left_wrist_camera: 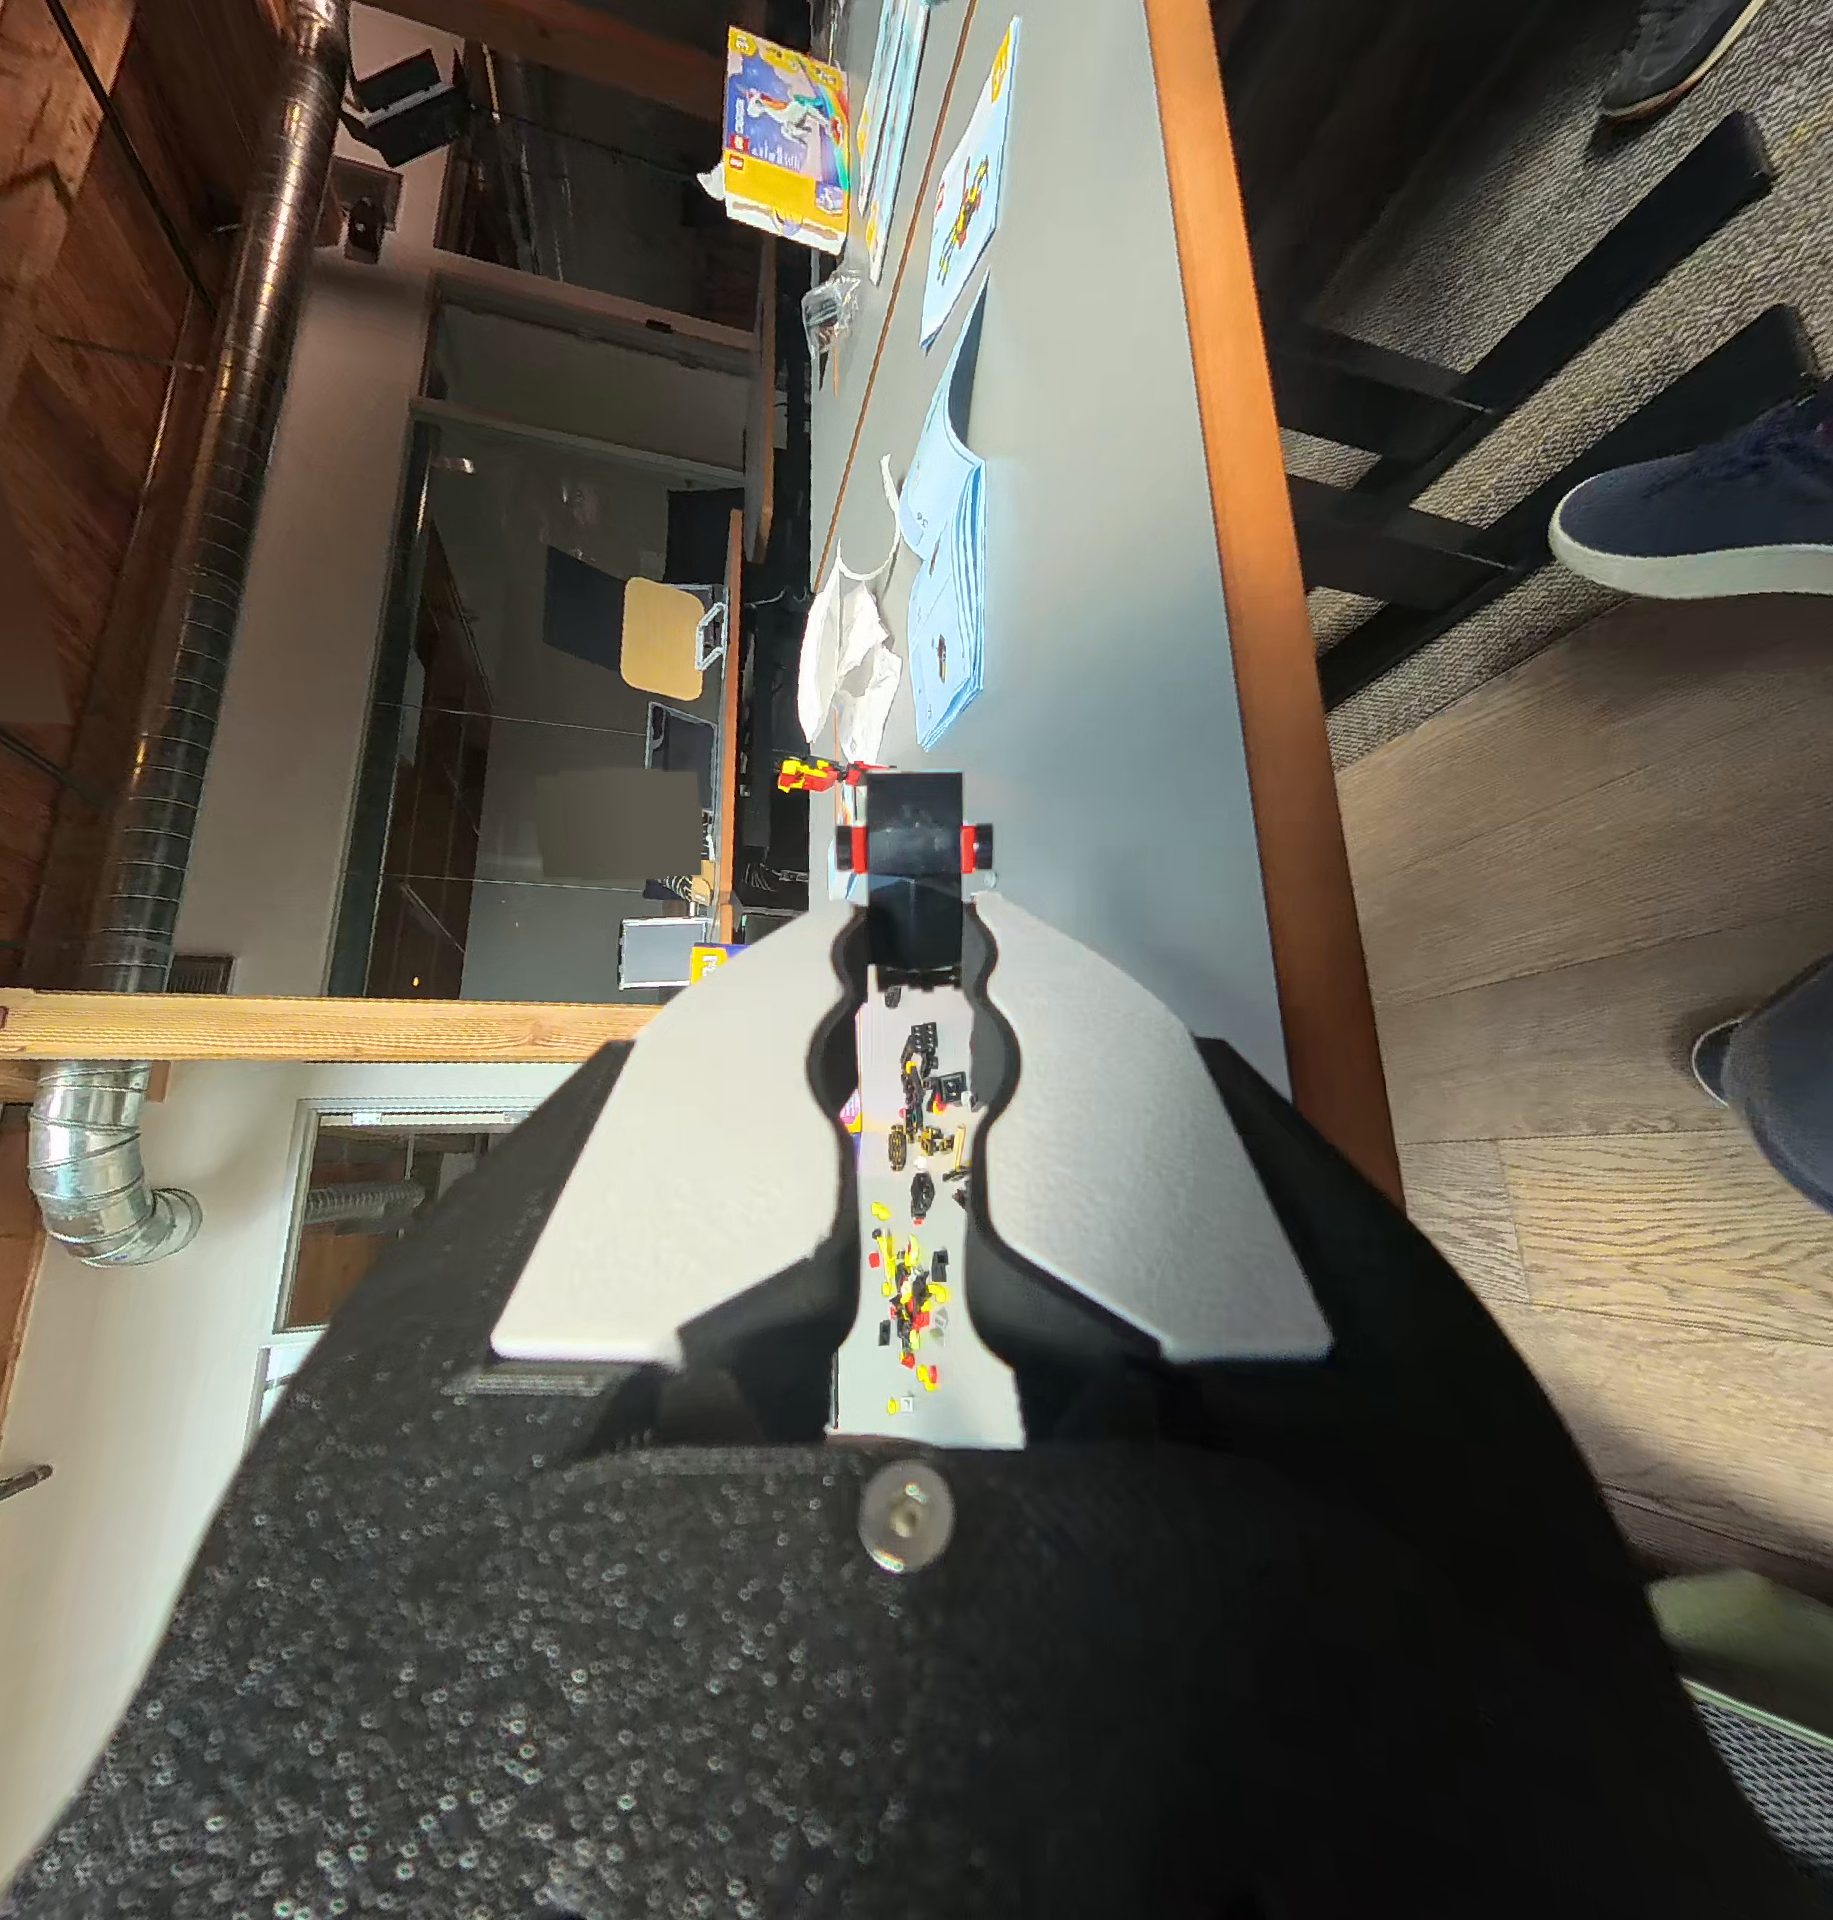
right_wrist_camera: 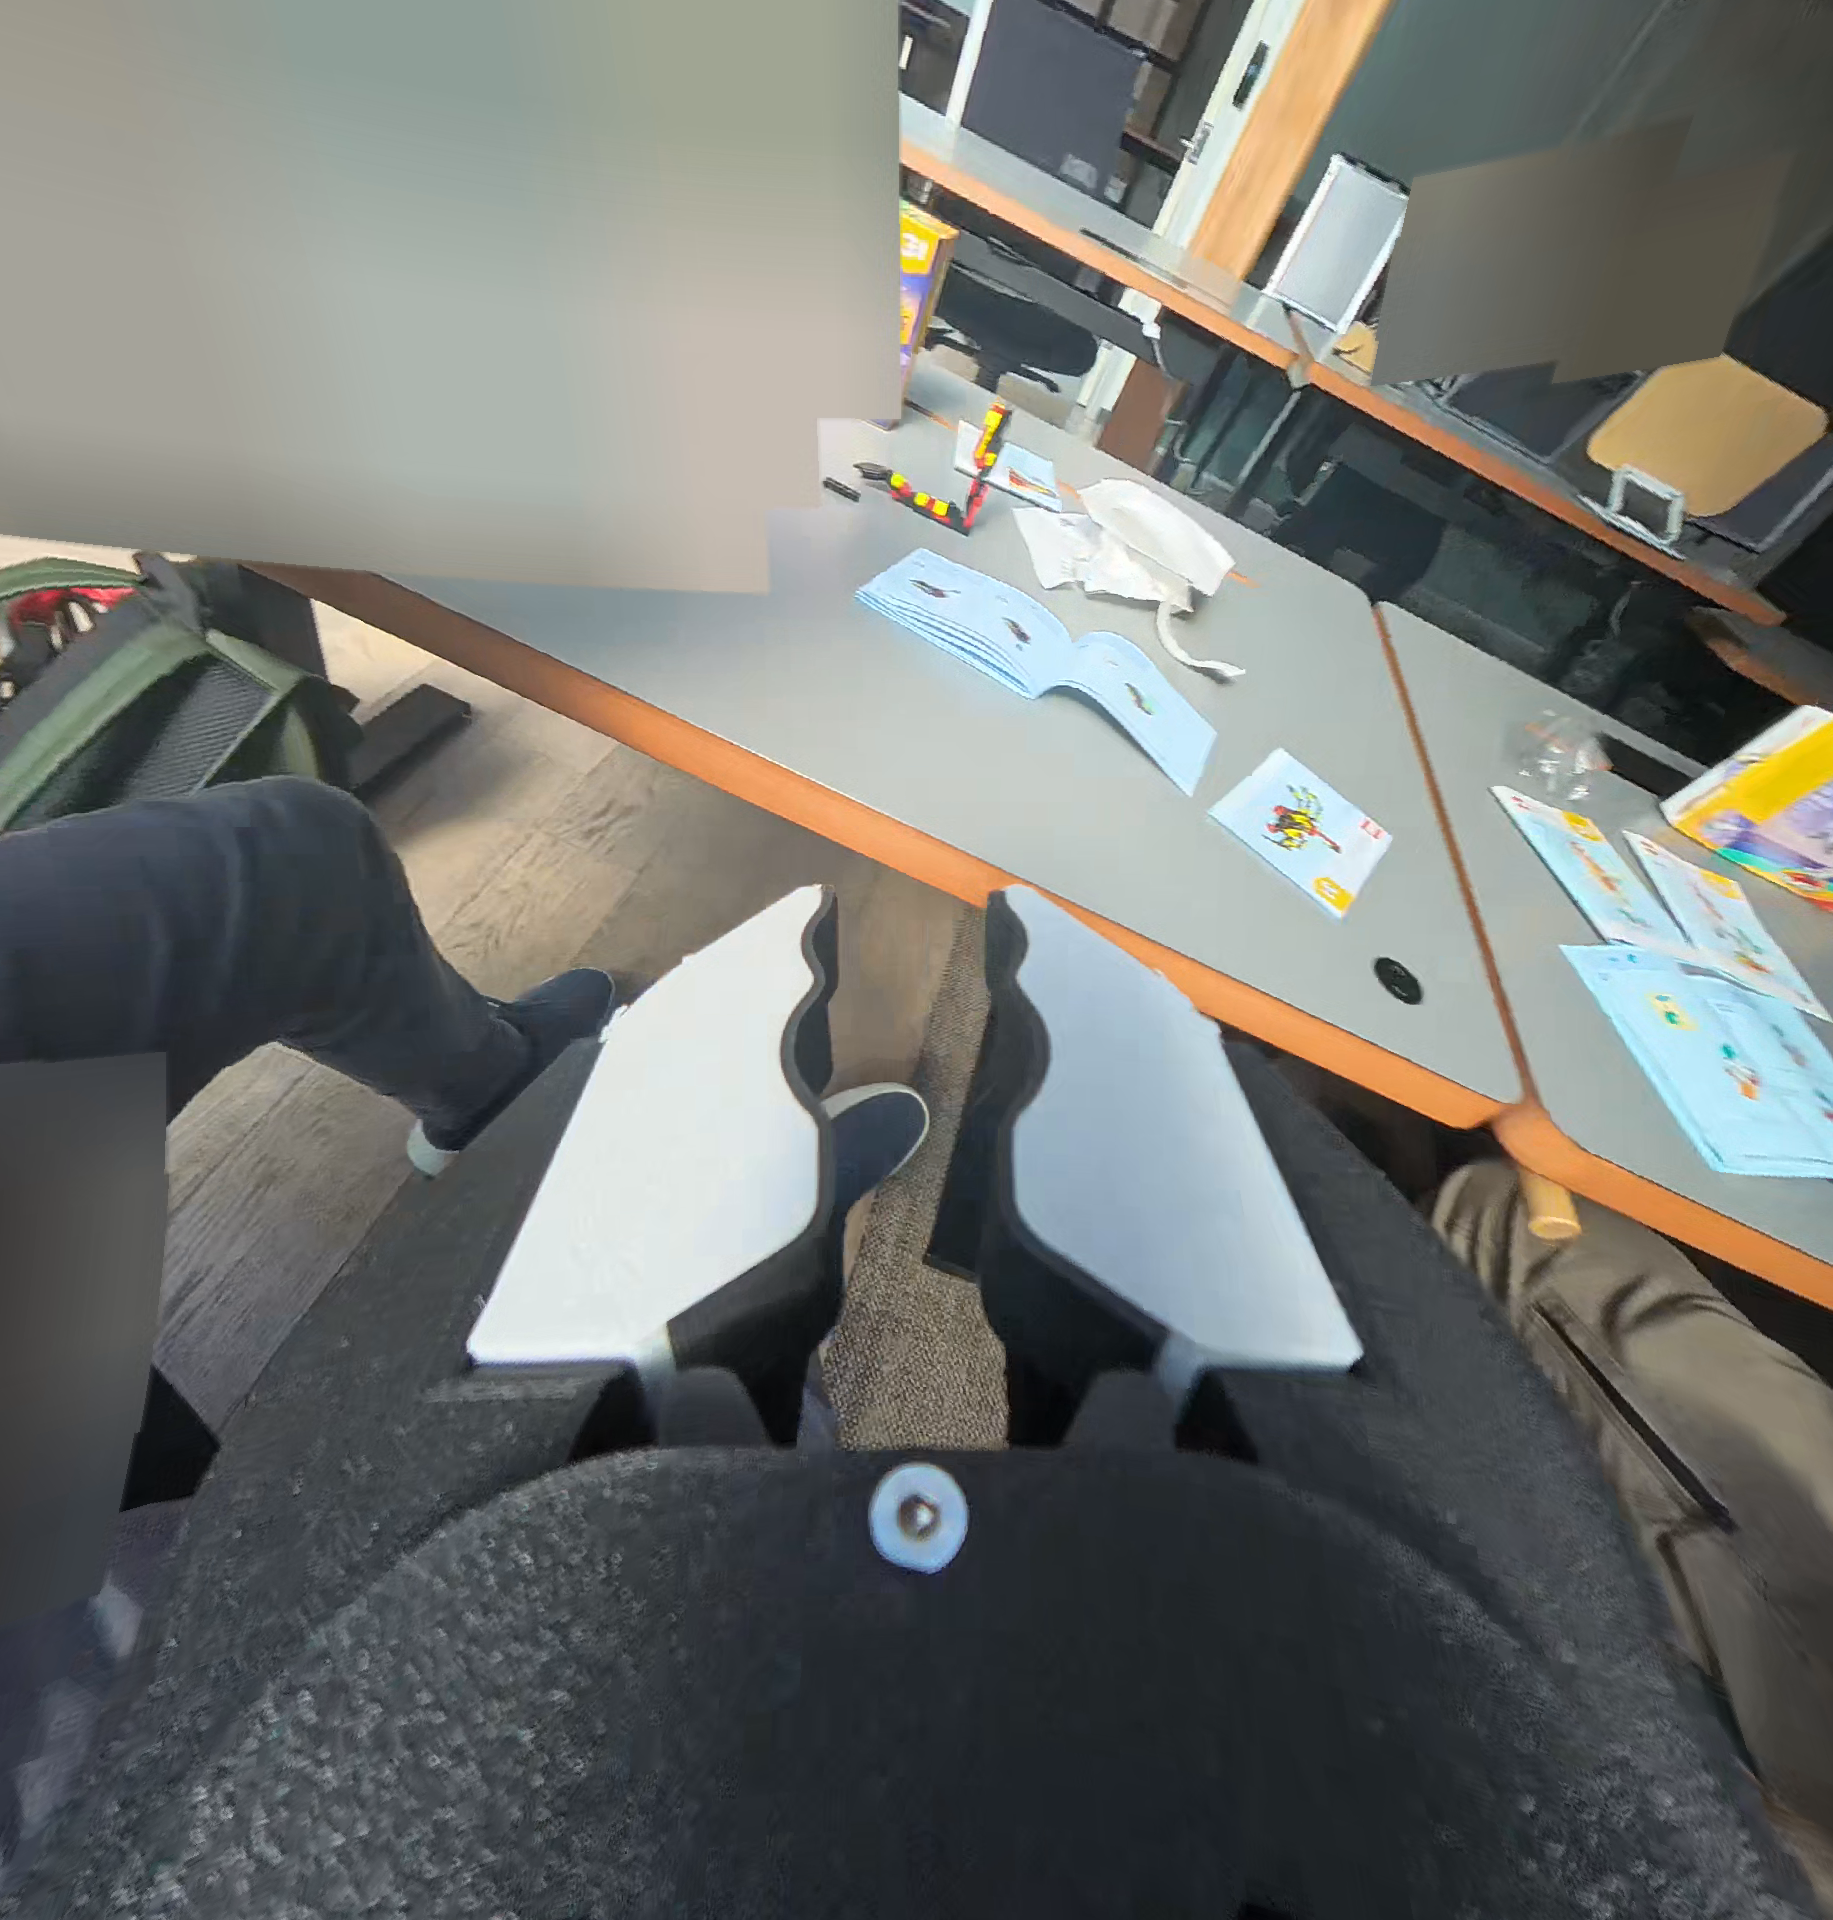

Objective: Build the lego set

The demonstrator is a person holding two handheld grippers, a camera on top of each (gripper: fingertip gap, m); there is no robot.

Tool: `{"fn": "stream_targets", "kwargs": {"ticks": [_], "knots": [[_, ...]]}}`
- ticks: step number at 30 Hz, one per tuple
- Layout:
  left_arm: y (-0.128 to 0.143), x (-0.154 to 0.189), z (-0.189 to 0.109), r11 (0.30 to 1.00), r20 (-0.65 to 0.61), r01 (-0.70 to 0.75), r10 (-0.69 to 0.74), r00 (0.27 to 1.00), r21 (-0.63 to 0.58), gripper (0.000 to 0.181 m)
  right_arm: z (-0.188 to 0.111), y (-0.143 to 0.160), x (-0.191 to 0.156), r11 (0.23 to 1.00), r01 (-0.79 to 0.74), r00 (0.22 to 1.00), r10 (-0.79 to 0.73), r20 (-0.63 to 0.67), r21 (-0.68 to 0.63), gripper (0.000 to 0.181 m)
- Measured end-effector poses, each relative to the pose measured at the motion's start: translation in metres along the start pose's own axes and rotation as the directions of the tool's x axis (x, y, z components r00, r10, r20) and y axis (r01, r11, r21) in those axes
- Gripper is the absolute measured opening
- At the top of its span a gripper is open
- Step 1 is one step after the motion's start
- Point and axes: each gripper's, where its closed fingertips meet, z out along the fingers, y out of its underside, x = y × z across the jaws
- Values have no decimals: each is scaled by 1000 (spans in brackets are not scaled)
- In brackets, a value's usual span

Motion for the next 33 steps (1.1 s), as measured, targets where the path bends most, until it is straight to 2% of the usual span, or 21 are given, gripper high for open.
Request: {"fn": "stream_targets", "kwargs": {"ticks": [3,5,8,11,15,21,24,28,31,33], "knots": [[-3,-3,0,1000,-1,-17,17,1000,-7,17,-85,-35,43,1000,27,983,-29,-183,-13,27],[-5,-13,2,1000,-2,-13,13,1000,-23,17,-143,-44,63,998,48,951,-59,-304,-44,27],[-14,-35,0,999,10,24,-24,1000,-39,17,-209,-30,71,997,26,906,-52,-421,-68,27],[-22,-50,-7,997,20,9,-8,1000,-75,17,-245,0,70,1000,-19,876,16,-482,-1,26],[-28,-50,-21,988,-22,-42,39,999,-147,17,-254,45,71,994,-69,859,104,-501,87,26],[-23,-39,-45,969,-78,-73,56,995,-238,17,-229,90,59,974,-152,882,211,-421,170,26],[-19,-36,-52,962,-86,-70,48,995,-263,17,-216,105,50,971,-181,893,229,-387,158,26],[-17,-35,-54,964,-80,-31,10,997,-263,17,-213,105,45,977,-159,903,202,-379,142,26],[-19,-33,-50,971,-62,9,-24,998,-238,17,-209,90,43,958,-179,909,247,-335,222,26],[-21,-29,-44,974,-56,33,-46,997,-222,17,-195,78,41,948,-176,922,253,-293,265,26]]}}
